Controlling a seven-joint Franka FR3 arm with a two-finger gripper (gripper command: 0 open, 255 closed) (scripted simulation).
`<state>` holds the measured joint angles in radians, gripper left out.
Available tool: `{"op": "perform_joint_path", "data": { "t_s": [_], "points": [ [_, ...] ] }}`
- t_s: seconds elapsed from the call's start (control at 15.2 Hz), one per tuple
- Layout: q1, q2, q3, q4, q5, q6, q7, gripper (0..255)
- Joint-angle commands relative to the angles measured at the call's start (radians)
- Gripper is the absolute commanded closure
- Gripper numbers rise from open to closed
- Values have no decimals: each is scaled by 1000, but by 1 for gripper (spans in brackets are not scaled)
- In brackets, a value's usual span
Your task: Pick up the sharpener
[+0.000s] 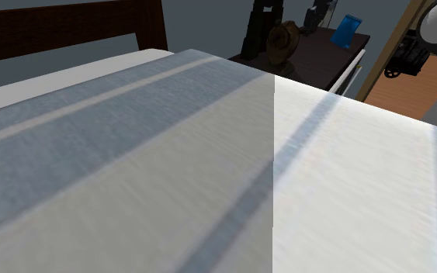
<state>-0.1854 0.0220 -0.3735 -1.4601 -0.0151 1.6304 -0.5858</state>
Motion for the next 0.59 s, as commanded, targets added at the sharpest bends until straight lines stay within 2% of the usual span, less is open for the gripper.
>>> {"op": "perform_joint_path", "data": {
  "t_s": [0.0,0.53],
  "points": [
    [0,0,0,-3,0,3,0,255],
    [0,-4,0,-9,-2,5,1,255]
  ]
}}
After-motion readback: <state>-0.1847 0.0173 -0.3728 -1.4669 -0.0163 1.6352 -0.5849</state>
